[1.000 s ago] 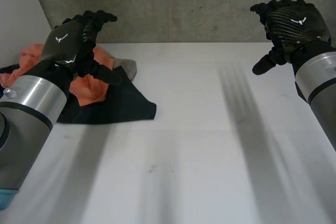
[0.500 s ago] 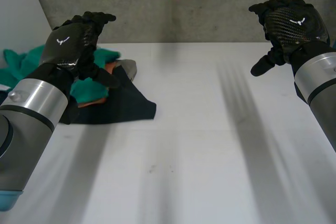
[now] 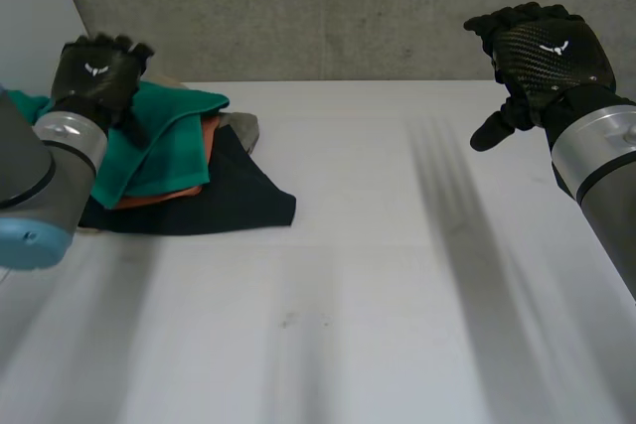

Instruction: Fold the laundry.

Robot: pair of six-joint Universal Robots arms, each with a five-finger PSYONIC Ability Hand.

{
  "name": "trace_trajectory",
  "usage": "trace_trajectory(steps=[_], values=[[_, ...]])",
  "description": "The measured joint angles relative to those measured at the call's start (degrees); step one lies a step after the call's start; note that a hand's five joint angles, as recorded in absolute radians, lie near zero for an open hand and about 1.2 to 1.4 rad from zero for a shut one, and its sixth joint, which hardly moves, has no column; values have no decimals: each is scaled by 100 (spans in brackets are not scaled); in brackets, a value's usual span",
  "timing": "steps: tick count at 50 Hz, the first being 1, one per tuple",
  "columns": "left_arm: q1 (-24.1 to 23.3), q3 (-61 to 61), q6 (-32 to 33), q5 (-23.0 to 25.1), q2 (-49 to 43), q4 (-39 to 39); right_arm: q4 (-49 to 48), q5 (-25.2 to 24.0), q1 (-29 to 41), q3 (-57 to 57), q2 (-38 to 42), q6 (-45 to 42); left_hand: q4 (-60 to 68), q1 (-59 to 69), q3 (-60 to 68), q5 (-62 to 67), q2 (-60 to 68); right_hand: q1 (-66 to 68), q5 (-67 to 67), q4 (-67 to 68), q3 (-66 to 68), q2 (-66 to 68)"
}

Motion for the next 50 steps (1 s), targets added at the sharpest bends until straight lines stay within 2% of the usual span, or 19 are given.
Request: trace_trajectory(steps=[3,10,12,13,14,16,22,29,33,37,40,45,49,50], values=[[283,482,384,23,-702,12,0,1,6,13,17,-61,0,0,0,0,0,0,0,0,0,0],[617,1472,753,171,-1948,13,-7,2,12,63,81,-179,256,278,229,202,225,0,0,0,0,0],[691,1709,760,243,-2209,13,-8,-1,12,73,140,-206,1841,2078,1778,1710,1799,0,0,0,0,0],[710,1762,756,265,-2265,15,-8,-1,12,76,170,-219,1841,2078,1778,1710,1799,0,0,0,0,0],[731,1826,743,302,-2329,19,-8,0,12,78,196,-232,3535,3515,3450,3318,3502,0,-1,0,0,0],[733,1869,708,360,-2357,35,-10,0,12,81,244,-263,5233,4635,5056,4917,5176,0,0,0,0,0],[527,1734,464,441,-1884,147,-20,1,-16,64,293,-352,5699,4729,5455,5152,5570,0,-1,0,0,0],[-96,1204,-559,435,-470,178,-43,0,-92,-22,262,-393,5707,5142,5580,5483,5654,0,-1,0,0,0],[-734,812,-1504,469,379,154,-45,3,-174,-83,218,-413,5709,5217,5616,5488,5662,0,0,0,0,0],[-1373,531,-2069,497,765,167,-41,3,-260,-112,170,-424,5709,5217,5616,5488,5664,0,-1,0,0,0],[-1919,445,-2268,491,663,181,-38,2,-304,-118,147,-426,5710,5217,5616,5488,5665,0,-1,0,0,0],[-2820,603,-2373,488,-145,187,-40,0,-381,-118,139,-427,5715,5217,5616,5486,5668,0,0,0,0,0],[-3197,731,-2564,492,-642,214,-44,1,-490,-118,152,-428,5692,5196,5588,5456,5627,0,0,0,0,0],[-3250,754,-2648,490,-727,230,-44,1,-521,-118,161,-430,4904,4521,4833,4742,4742,0,-1,0,0,0]])
